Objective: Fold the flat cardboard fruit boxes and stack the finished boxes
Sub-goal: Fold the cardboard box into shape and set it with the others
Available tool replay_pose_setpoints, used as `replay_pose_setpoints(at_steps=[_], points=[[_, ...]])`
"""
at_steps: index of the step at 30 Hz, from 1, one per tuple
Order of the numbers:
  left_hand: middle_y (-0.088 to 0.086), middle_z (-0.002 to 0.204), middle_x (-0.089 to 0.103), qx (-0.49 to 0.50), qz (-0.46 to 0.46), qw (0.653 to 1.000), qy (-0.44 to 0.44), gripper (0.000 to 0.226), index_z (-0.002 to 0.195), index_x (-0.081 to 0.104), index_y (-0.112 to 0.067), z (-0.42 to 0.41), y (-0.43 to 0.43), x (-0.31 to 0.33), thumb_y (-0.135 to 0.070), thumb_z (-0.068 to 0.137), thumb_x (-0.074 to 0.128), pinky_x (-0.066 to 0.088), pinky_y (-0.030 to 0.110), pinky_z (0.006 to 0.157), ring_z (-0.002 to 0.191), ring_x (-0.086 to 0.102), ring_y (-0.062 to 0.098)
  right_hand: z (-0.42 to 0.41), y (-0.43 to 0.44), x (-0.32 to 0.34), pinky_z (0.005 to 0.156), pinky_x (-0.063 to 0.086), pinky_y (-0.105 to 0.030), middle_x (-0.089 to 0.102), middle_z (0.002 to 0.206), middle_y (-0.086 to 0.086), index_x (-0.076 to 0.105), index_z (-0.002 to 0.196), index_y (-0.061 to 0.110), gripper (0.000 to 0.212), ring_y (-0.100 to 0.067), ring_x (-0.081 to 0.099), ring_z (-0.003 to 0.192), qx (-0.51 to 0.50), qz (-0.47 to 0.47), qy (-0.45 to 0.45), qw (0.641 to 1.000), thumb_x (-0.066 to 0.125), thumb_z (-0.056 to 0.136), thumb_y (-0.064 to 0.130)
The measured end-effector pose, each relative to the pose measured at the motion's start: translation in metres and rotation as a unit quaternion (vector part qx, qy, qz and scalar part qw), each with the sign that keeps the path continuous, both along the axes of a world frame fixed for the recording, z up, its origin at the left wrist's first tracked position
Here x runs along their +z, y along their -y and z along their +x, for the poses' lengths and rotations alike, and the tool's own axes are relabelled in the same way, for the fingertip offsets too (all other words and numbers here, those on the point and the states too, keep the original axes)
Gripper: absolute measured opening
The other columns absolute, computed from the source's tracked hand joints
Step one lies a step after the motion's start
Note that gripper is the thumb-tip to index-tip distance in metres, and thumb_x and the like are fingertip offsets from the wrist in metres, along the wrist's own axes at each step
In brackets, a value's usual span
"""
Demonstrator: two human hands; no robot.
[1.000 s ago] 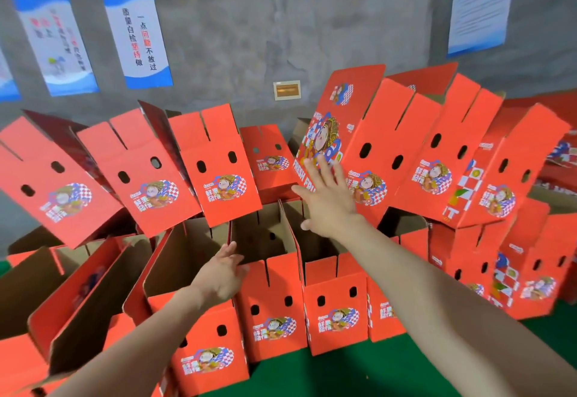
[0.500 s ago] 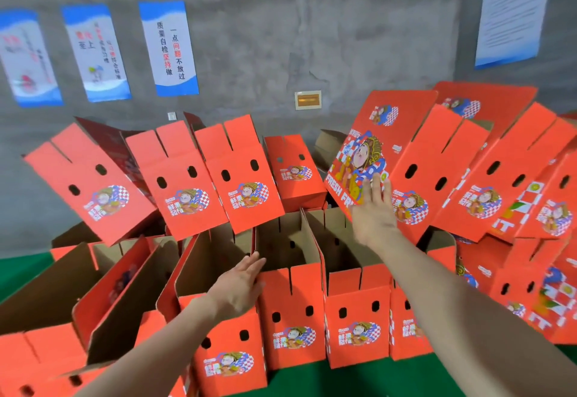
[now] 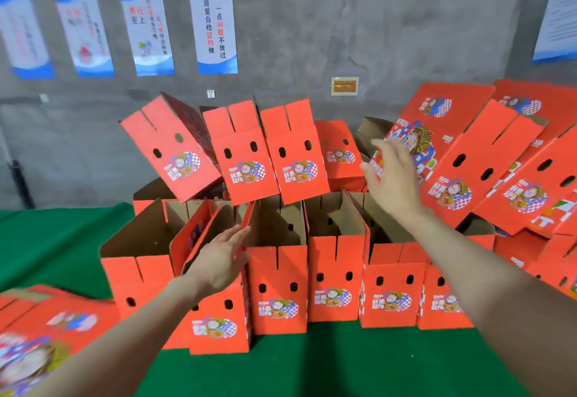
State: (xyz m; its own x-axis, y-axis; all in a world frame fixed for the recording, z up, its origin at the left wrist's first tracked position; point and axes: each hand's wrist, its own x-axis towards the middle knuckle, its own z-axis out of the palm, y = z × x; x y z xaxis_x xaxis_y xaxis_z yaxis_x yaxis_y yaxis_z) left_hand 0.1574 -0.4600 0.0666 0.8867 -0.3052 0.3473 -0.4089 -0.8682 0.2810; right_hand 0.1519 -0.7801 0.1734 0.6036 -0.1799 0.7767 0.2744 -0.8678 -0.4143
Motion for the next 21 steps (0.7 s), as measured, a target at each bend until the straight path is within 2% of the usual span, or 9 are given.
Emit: replay_pose_setpoints(at_steps=[2, 3, 5, 8, 10, 14, 17, 19, 21], points=[[0.009, 0.150, 0.037, 0.007, -0.068, 0.997, 0.021, 0.051, 0.145, 0.037, -0.011, -0.024, -0.024, -0.007, -0.022, 0.096, 0.052, 0.022, 0.026, 0.114, 0.140, 0.031, 0.021, -0.013, -0.042, 0.013, 0.096, 0.041, -0.036, 0.059, 0.117, -0.017, 0.052, 0.123, 0.000, 0.037, -0.031, 0.055, 0.111, 0.063, 0.184, 0.051, 0.980, 0.058, 0.093, 0.019], [0.010, 0.146, 0.043, 0.016, -0.093, 0.995, 0.025, 0.049, 0.142, 0.042, -0.009, -0.037, -0.038, -0.015, -0.018, 0.095, 0.054, 0.024, 0.024, 0.111, 0.137, 0.036, 0.021, -0.021, -0.066, 0.015, 0.088, 0.044, -0.030, 0.062, 0.107, -0.012, 0.054, 0.118, -0.001, 0.032, -0.028, 0.060, 0.100, 0.093, 0.211, 0.053, 0.972, 0.058, 0.093, 0.017], [0.010, 0.142, 0.047, 0.032, -0.118, 0.992, 0.007, 0.047, 0.138, 0.046, -0.007, -0.063, -0.067, -0.039, -0.014, 0.093, 0.057, 0.026, 0.024, 0.110, 0.133, 0.042, 0.023, -0.037, -0.117, 0.002, 0.079, 0.044, -0.023, 0.063, 0.099, -0.008, 0.057, 0.112, 0.000, 0.025, -0.021, 0.061, 0.089, 0.171, 0.148, 0.023, 0.974, 0.060, 0.091, 0.012], [0.006, 0.143, 0.045, 0.073, -0.104, 0.990, -0.057, 0.047, 0.138, 0.045, -0.011, -0.097, -0.122, -0.085, -0.018, 0.094, 0.057, 0.030, 0.026, 0.110, 0.132, 0.042, 0.021, -0.063, -0.188, -0.048, 0.089, 0.045, -0.030, 0.064, 0.108, -0.006, 0.059, 0.113, 0.008, 0.025, -0.020, 0.059, 0.102, 0.274, 0.006, -0.079, 0.958, 0.063, 0.089, 0.014], [0.007, 0.142, 0.046, 0.122, -0.100, 0.983, -0.096, 0.048, 0.138, 0.045, -0.009, -0.117, -0.167, -0.115, -0.019, 0.093, 0.058, 0.029, 0.023, 0.109, 0.131, 0.043, 0.019, -0.076, -0.227, -0.082, 0.094, 0.041, -0.029, 0.062, 0.114, -0.004, 0.059, 0.115, 0.011, 0.027, -0.019, 0.056, 0.109, 0.307, -0.059, -0.132, 0.941, 0.063, 0.089, 0.017], [0.012, 0.149, 0.036, 0.265, -0.083, 0.947, -0.159, 0.057, 0.144, 0.033, -0.008, -0.150, -0.267, -0.156, -0.029, 0.095, 0.054, 0.030, 0.027, 0.109, 0.136, 0.038, 0.023, -0.083, -0.291, -0.142, 0.099, 0.038, -0.030, 0.058, 0.121, -0.002, 0.057, 0.118, 0.014, 0.029, -0.020, 0.053, 0.115, 0.325, -0.110, -0.251, 0.905, 0.061, 0.090, 0.020], [0.010, 0.154, 0.028, 0.359, -0.042, 0.917, -0.168, 0.062, 0.145, 0.030, -0.012, -0.160, -0.338, -0.169, -0.038, 0.094, 0.051, 0.036, 0.037, 0.107, 0.136, 0.039, 0.026, -0.086, -0.330, -0.180, 0.100, 0.037, -0.028, 0.055, 0.125, 0.001, 0.055, 0.121, 0.017, 0.029, -0.017, 0.051, 0.115, 0.317, -0.131, -0.325, 0.881, 0.058, 0.093, 0.024], [0.009, 0.157, 0.018, 0.400, -0.007, 0.900, -0.175, 0.066, 0.146, 0.025, -0.013, -0.158, -0.376, -0.172, -0.044, 0.093, 0.049, 0.030, 0.043, 0.111, 0.142, 0.027, 0.025, -0.089, -0.354, -0.201, 0.104, 0.035, -0.025, 0.052, 0.129, 0.005, 0.052, 0.124, 0.020, 0.030, -0.013, 0.048, 0.120, 0.315, -0.136, -0.368, 0.864, 0.055, 0.095, 0.027], [0.008, 0.160, 0.002, 0.414, 0.034, 0.892, -0.177, 0.074, 0.148, 0.019, -0.010, -0.153, -0.406, -0.176, -0.052, 0.093, 0.043, 0.017, 0.048, 0.116, 0.148, 0.006, 0.023, -0.092, -0.377, -0.219, 0.108, 0.032, -0.025, 0.048, 0.134, 0.008, 0.049, 0.127, 0.023, 0.032, -0.010, 0.044, 0.125, 0.309, -0.141, -0.404, 0.850, 0.052, 0.097, 0.030]])
